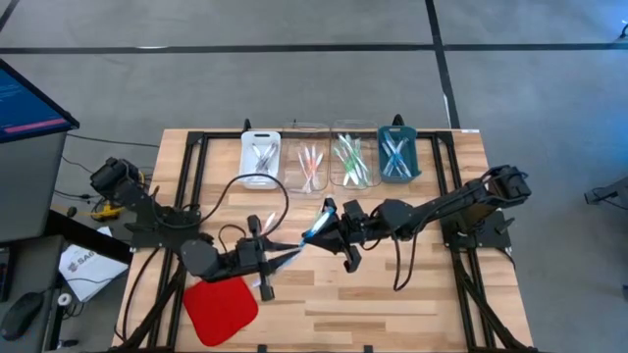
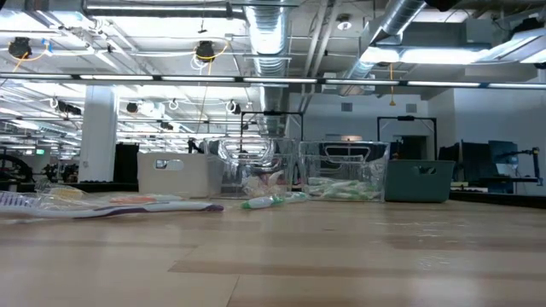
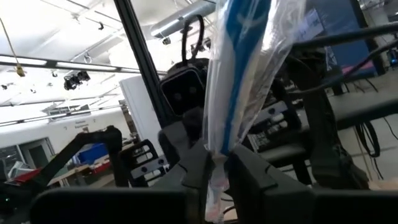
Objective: Pick & Place Toothbrushes
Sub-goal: Put the blue toothbrush into the blue bin
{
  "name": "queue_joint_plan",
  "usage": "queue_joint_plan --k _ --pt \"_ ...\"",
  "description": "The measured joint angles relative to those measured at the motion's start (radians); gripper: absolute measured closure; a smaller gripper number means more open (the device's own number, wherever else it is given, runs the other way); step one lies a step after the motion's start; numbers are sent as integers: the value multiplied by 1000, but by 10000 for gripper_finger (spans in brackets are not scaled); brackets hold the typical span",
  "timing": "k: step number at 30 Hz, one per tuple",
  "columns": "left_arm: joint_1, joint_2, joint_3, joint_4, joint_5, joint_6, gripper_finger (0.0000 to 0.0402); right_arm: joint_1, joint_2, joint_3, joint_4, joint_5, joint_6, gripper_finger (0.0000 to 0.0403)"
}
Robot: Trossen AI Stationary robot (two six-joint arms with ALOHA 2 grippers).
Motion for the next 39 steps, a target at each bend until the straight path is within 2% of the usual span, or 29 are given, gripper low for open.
queue_joint_plan --k 2,5,10,14,18,20,23,27,33,39 --pt "-21 -7 0 -4 -28 14 344 0 -6 0 -21 0 -2 371" --pt "-88 -35 0 -4 -136 64 295 -4 -8 0 -55 0 -12 377" --pt "-248 -105 0 -6 -412 191 217 -39 -100 0 -203 19 4 377" --pt "-334 -147 -8 -12 -510 229 174 -100 -251 0 -526 180 51 377" --pt "-385 -183 -53 -20 -515 213 152 -207 -445 0 -901 392 162 377" --pt "-404 -205 -65 -15 -515 206 147 -282 -523 0 -1032 443 217 377" --pt "-427 -224 -90 -15 -515 204 148 -422 -619 0 -1182 434 246 377" --pt "-450 -240 -116 -13 -516 196 155 -622 -676 0 -1370 360 235 377" --pt "-501 -238 -119 -16 -515 168 160 -872 -633 0 -1561 193 179 377" --pt "-532 -237 -119 -19 -514 144 161 -1010 -545 0 -1685 167 312 377"
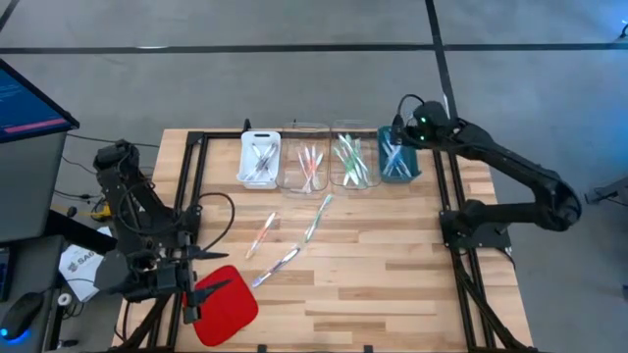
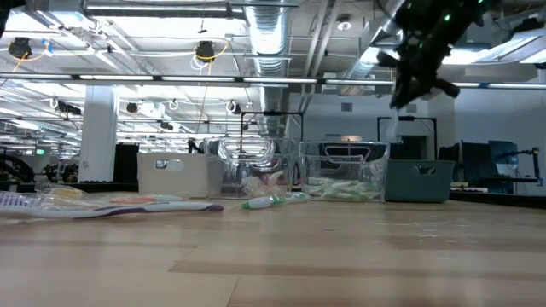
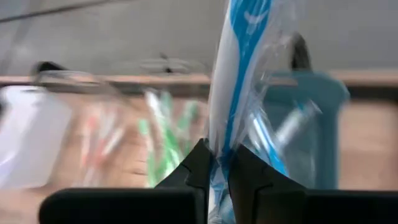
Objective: Pick & Place Toothbrushes
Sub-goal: Put the blue toothbrush into the blue bin
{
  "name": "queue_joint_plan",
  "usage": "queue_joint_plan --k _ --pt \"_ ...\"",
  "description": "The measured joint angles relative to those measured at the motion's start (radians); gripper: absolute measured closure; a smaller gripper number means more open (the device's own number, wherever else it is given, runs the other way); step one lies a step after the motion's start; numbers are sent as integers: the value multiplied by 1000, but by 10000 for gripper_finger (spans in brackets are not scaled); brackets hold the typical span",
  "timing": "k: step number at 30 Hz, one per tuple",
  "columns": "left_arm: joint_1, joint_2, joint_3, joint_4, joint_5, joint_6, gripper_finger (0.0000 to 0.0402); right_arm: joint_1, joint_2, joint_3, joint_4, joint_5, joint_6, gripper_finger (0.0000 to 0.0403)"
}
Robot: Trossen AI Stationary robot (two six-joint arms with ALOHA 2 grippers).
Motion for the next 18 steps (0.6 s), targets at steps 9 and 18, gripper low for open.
queue_joint_plan --k 9,18 --pt "0 0 0 0 3 -3 161 -113 196 0 -17 -174 204 380" --pt "0 0 0 -11 18 0 161 -175 314 0 -65 -221 268 390"
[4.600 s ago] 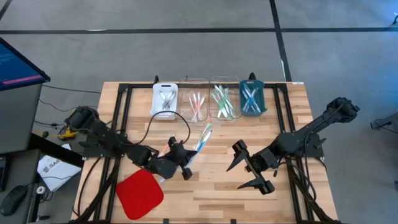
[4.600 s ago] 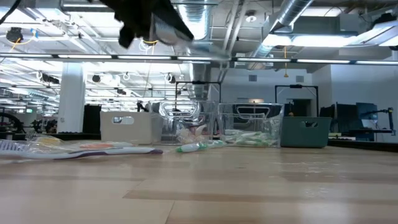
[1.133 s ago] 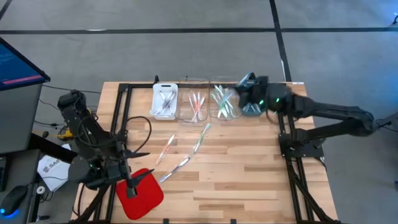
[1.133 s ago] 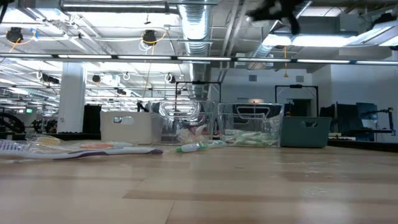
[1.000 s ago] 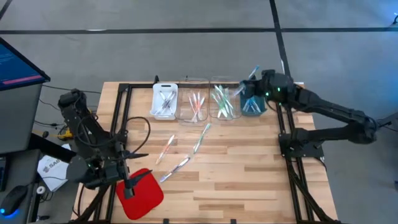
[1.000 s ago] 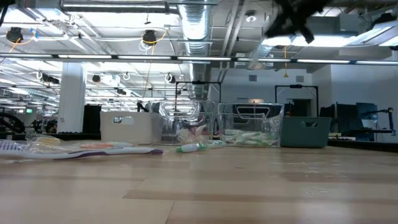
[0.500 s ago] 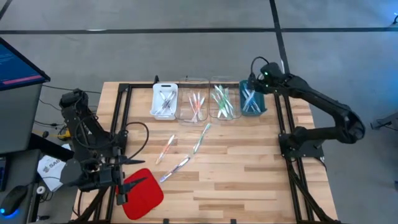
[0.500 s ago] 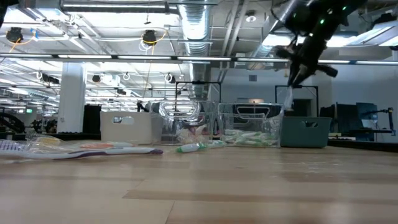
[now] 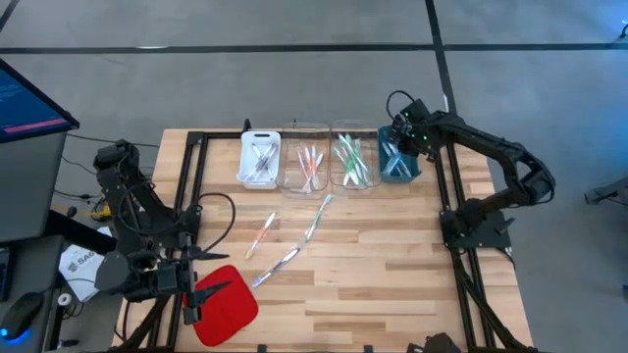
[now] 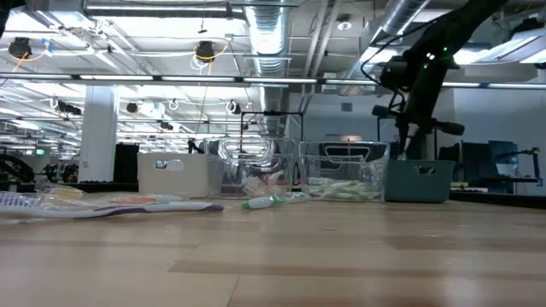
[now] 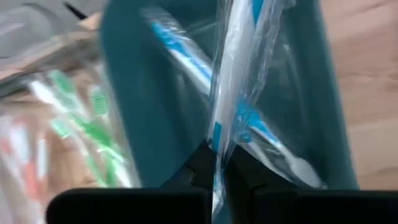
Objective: Pick & Place Toothbrushes
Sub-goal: Put the blue toothbrush into the blue bin
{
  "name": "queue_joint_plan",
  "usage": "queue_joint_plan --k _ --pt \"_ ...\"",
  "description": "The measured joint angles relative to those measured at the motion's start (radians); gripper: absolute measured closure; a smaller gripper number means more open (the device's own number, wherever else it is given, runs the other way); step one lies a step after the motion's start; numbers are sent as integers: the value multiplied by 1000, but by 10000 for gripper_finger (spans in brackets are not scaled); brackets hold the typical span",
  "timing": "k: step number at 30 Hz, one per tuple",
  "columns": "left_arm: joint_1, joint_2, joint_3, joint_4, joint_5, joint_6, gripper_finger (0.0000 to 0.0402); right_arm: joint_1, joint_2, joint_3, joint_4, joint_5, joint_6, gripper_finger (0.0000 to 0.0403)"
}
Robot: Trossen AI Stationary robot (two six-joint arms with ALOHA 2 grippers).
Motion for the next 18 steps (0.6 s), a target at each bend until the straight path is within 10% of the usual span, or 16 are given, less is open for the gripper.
queue_joint_plan --k 18 --pt "-10 0 0 -35 -1 -19 161 -21 48 0 -47 -38 52 397"
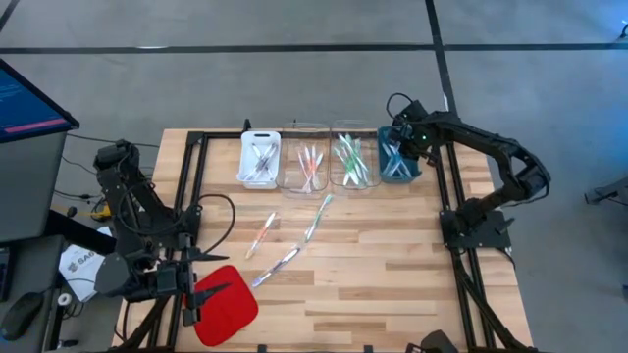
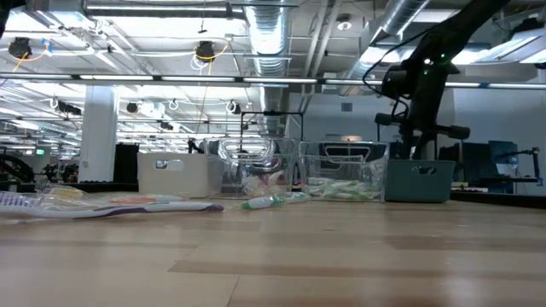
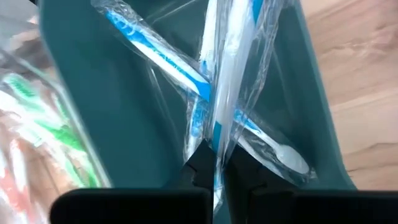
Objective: Pick & Place Toothbrushes
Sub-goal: Put the blue toothbrush into the blue bin, then put the violet toothbrush into the white bin
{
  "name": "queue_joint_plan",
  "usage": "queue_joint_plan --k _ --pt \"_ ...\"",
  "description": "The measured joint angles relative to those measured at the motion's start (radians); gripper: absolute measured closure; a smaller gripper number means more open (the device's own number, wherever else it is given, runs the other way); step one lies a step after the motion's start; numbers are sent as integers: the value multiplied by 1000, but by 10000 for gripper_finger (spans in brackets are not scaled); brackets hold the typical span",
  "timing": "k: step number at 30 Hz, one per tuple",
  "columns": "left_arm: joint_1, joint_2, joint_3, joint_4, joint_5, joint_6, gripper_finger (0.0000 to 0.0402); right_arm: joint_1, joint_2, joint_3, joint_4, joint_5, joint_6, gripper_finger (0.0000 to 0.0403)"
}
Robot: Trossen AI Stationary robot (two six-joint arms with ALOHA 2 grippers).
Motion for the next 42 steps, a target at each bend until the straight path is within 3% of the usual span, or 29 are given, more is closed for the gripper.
queue_joint_plan --k 12,21,28,36,42 --pt "0 0 0 2 0 19 161 10 174 0 141 -4 -18 389" --pt "0 0 0 -9 -1 20 161 -13 180 0 134 -15 -31 335" --pt "0 0 0 -14 -1 14 161 -11 137 0 131 -16 -52 275" --pt "0 0 0 -15 -1 13 161 -15 -4 0 137 -16 -53 195" --pt "0 0 0 -15 -1 13 161 -19 -141 0 237 -16 -87 169"
